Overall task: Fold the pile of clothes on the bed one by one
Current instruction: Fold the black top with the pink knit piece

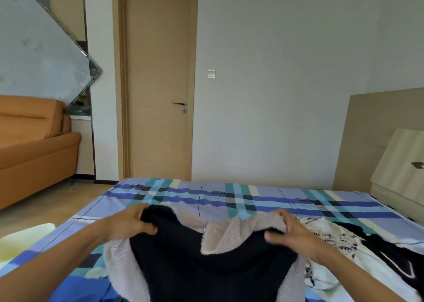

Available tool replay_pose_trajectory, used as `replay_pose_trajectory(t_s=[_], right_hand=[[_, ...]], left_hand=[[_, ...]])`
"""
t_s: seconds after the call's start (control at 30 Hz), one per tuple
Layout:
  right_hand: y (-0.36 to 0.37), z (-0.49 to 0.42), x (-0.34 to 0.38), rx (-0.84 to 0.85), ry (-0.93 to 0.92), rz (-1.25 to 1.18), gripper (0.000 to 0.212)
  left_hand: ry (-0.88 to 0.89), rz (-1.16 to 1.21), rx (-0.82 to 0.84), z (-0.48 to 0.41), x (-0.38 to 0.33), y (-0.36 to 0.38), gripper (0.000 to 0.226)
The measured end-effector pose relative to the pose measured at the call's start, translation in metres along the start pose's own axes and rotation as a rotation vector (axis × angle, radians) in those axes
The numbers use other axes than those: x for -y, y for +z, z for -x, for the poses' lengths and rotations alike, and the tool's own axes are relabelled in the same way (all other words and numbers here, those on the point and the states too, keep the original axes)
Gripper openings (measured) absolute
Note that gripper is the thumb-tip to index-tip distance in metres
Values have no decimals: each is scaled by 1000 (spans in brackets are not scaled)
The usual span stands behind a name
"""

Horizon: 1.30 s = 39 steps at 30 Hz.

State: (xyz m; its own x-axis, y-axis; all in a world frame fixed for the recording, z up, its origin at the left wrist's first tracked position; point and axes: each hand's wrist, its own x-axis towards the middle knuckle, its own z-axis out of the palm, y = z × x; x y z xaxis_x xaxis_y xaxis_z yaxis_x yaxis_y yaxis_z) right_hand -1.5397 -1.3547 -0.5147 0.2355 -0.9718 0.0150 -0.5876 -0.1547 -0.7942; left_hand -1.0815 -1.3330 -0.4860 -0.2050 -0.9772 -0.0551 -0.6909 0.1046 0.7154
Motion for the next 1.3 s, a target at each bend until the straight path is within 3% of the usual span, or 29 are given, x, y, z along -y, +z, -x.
replay_pose_trajectory(t_s=[0.1,0.17,0.23,0.3,0.5,0.6,0.73,0.83,0.97,1.0,1.1,1.13,1.2,1.23,1.3], right_hand=[[-24,-3,16,193,-71,531,86],[-44,-13,44,179,-134,747,78],[-74,-25,84,56,-240,866,55],[-113,-36,131,-136,-311,862,38],[-231,-34,295,-744,-499,519,34],[-271,-10,364,-931,-589,391,37],[-299,25,417,-1047,-691,418,37],[-313,39,422,-975,-666,445,37],[-311,41,391,-712,-590,406,39],[-308,41,378,-624,-541,409,48],[-290,39,332,-360,-356,464,106],[-282,36,317,-284,-300,473,108],[-264,29,283,-149,-257,474,67],[-254,26,268,-59,-246,464,58],[-234,22,232,120,-178,425,64]], left_hand=[[-79,-461,122,-5,6,-14,68],[-85,-632,128,-11,-14,-30,65],[-36,-692,18,-18,-50,-59,45],[44,-694,-178,-26,-92,-101,35],[261,-699,-854,-9,-257,-235,48],[300,-652,-1085,22,-329,-286,57],[314,-670,-1277,58,-381,-319,63],[316,-676,-1282,74,-391,-321,72],[303,-696,-1128,72,-371,-300,83],[303,-704,-1076,69,-362,-291,85],[260,-672,-899,55,-324,-259,93],[230,-649,-826,50,-309,-249,95],[205,-592,-661,38,-276,-229,95],[203,-557,-560,30,-259,-221,93],[204,-491,-407,15,-218,-199,84]])
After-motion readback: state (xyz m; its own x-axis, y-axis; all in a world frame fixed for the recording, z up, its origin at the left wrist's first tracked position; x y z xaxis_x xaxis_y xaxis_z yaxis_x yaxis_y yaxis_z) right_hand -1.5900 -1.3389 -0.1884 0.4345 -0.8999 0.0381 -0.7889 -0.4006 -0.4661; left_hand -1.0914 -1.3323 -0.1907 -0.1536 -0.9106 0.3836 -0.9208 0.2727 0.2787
